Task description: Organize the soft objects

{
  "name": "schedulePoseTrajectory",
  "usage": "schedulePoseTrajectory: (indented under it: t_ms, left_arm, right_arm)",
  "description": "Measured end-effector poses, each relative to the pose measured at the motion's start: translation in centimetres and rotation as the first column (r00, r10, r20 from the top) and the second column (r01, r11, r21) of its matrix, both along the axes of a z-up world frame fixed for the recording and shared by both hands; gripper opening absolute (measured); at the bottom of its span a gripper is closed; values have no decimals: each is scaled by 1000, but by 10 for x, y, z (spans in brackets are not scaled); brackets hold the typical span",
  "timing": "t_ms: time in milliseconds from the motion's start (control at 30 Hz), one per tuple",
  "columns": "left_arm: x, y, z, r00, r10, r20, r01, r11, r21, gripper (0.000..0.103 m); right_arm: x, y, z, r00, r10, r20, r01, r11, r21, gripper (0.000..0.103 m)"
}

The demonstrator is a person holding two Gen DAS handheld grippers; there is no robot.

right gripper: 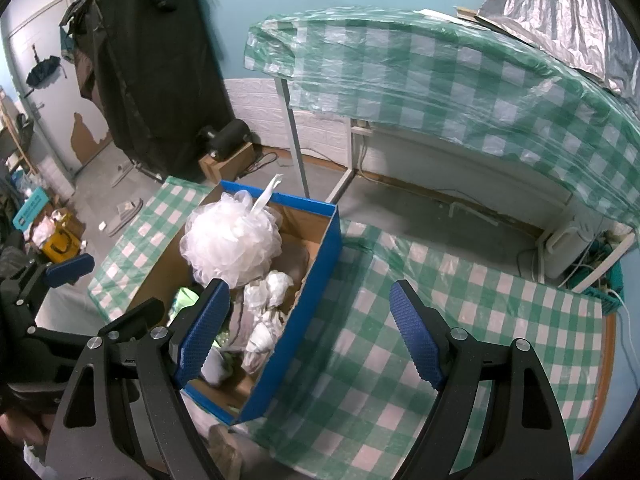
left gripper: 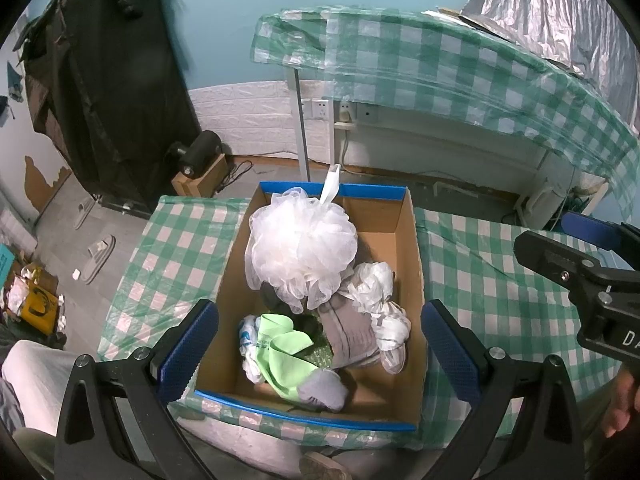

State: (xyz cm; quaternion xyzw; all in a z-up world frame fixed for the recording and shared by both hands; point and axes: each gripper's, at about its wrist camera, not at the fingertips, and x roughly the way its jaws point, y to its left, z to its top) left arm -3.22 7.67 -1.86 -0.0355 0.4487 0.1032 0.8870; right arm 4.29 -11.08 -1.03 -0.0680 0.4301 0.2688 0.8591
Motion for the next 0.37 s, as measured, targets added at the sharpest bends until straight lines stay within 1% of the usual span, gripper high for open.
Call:
schedulePoseTrajectory:
  t_ms: [367]
  left_arm:
    - [0,1,0,1000,0,-1,0,1000,6,102]
  right_arm:
    - [0,0,0,1000,1,0,-1,1000,-1,82]
